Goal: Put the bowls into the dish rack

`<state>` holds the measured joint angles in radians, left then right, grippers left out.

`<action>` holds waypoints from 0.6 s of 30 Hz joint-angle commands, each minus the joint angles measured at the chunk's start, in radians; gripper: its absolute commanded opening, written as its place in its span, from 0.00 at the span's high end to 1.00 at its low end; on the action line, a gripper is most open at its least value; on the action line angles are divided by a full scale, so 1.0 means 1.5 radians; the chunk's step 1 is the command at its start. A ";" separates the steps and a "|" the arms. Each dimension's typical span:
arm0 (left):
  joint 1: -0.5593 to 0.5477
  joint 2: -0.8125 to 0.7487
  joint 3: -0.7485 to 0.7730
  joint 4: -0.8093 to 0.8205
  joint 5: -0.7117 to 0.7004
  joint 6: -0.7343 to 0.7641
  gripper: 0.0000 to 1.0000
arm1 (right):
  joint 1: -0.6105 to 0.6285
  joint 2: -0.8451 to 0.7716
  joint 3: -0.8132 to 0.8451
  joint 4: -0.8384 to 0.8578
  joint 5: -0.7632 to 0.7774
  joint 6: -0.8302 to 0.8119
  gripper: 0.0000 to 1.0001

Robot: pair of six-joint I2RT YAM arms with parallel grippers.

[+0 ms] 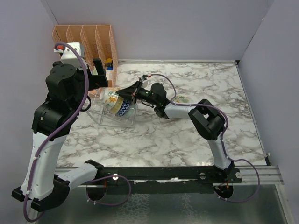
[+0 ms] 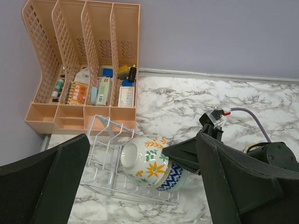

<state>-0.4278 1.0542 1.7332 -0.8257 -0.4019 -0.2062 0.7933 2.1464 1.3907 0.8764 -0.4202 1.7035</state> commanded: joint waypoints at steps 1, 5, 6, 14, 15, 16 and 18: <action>-0.005 -0.002 -0.003 0.006 -0.011 0.007 0.01 | 0.006 0.011 -0.007 0.065 0.003 0.020 0.99; -0.004 -0.002 -0.009 0.008 -0.011 0.008 0.01 | 0.007 0.015 -0.014 0.060 0.000 0.019 0.99; -0.004 -0.003 -0.010 0.008 -0.011 0.008 0.01 | 0.007 0.017 -0.016 0.058 -0.001 0.020 0.99; -0.005 -0.001 -0.010 0.009 -0.013 0.011 0.01 | 0.008 0.019 -0.014 0.028 -0.015 -0.005 0.83; -0.005 -0.001 -0.010 0.009 -0.012 0.010 0.01 | 0.008 0.017 -0.013 0.023 -0.015 -0.009 0.80; -0.004 -0.001 -0.010 0.010 -0.012 0.010 0.01 | 0.008 0.016 -0.012 0.015 -0.017 -0.014 0.78; -0.004 -0.001 -0.012 0.010 -0.012 0.010 0.01 | 0.008 0.011 -0.010 -0.005 -0.021 -0.028 0.72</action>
<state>-0.4278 1.0557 1.7203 -0.8246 -0.4023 -0.2054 0.7986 2.1658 1.3712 0.8757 -0.4252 1.6997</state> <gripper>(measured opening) 0.991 0.231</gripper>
